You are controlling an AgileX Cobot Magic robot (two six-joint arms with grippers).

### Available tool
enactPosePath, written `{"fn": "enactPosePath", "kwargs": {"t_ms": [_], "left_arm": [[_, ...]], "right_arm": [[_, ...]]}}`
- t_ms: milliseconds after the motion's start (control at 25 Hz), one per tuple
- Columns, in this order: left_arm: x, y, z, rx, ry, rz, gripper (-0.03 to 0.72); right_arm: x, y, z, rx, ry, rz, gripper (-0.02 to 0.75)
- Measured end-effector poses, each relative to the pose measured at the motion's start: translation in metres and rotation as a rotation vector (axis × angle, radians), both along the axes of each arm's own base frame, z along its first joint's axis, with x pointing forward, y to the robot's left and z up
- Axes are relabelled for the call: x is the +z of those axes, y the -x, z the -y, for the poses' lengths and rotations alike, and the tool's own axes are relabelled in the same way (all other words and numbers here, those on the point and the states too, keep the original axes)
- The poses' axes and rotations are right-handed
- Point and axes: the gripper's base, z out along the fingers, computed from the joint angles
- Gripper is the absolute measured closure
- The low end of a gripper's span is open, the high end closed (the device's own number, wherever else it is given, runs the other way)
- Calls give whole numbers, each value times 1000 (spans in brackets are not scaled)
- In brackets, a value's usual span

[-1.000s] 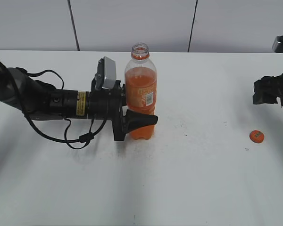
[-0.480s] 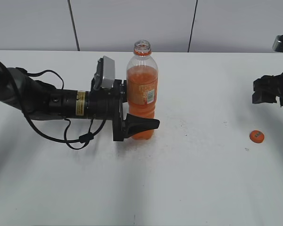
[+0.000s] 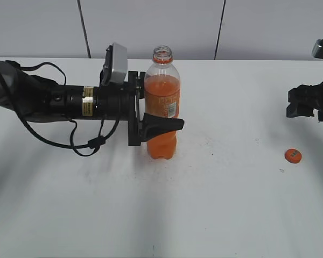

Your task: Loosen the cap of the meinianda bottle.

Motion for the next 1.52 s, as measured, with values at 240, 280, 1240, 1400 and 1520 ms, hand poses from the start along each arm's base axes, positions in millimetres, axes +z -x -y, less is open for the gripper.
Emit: {"fn": "enactPosePath", "kwargs": {"t_ms": [240, 280, 1240, 1400, 1520], "left_arm": [[36, 1, 0, 3, 34, 83, 101], [42, 1, -1, 7, 40, 94, 101], [198, 16, -29, 418, 72, 254, 101], [198, 2, -56, 766, -164, 215, 101], [184, -6, -83, 1058, -354, 100, 101]], "right_arm": [[0, 0, 0, -1, -2, 0, 202], [0, 0, 0, -1, -2, 0, 202], [55, 18, -1, 6, -14, 121, 202], [61, 23, -2, 12, -18, 116, 202], [65, 29, -2, 20, -23, 92, 202]]}}
